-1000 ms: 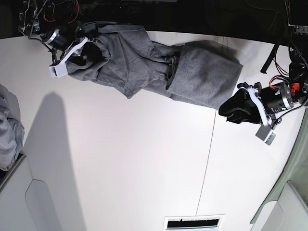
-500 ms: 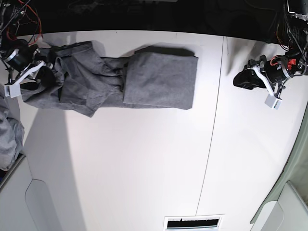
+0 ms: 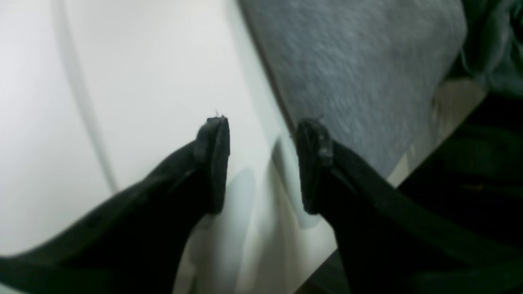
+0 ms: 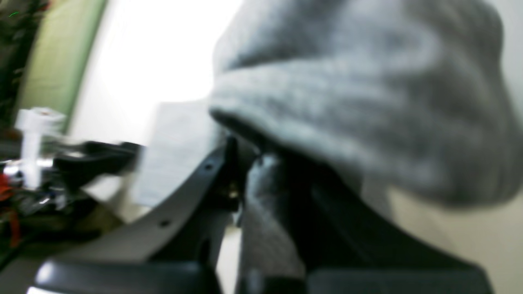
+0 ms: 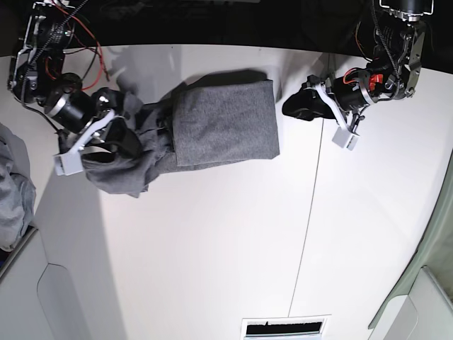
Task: Layout the t-shirt on the table in an organized manner, then fold the t-shirt properly
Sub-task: 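Grasp the remaining strip end with the right gripper and fold it over the stack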
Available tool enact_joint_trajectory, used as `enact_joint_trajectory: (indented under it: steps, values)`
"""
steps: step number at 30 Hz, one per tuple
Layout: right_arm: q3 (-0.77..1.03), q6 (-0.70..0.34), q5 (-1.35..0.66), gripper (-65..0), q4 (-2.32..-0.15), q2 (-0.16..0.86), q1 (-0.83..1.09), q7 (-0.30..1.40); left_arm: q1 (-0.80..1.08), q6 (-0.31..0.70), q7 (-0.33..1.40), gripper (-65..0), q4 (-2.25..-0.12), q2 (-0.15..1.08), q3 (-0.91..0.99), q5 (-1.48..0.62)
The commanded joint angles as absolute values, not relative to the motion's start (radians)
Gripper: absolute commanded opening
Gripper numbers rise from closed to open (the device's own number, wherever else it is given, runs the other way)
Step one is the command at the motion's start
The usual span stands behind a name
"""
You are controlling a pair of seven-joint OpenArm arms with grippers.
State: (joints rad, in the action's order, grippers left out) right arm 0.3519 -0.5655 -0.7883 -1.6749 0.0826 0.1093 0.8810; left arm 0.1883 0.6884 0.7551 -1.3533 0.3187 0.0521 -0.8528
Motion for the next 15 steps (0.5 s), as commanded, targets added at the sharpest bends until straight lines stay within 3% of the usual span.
enact_joint_trajectory:
  steps: [1,8,10,11,12,15]
  values:
    - [0.331,-0.584,-0.803,-65.0,-1.7,0.065,0.094,0.859,0.181,0.698,0.739,-35.8,-1.367,0.33,0.042,-0.87]
    - [0.114,-0.584,-0.636,-62.8,-1.7,-0.034,0.078,0.849,0.18,0.698,0.729,-35.8,-1.367,0.33,0.027,-0.87]
    - [0.036,-0.584,-0.628,-42.5,-1.7,-0.033,0.078,0.842,0.18,0.698,0.73,-35.8,-1.367,0.33,0.027,-0.87]
    - [-0.001,-0.584,-0.627,-35.7,-1.7,-0.033,0.078,0.828,0.18,0.698,0.73,-35.8,-1.367,0.33,0.027,-0.87]
    - [-0.037,-0.584,-0.627,-32.8,-1.7,-0.034,0.078,0.81,0.18,0.698,0.73,-35.8,-1.367,0.33,0.027,-0.87]
    - [-0.148,-0.584,-0.625,-32.9,-1.7,-0.039,0.074,0.781,0.18,0.698,0.73,-35.8,-1.367,0.33,0.027,-0.87]
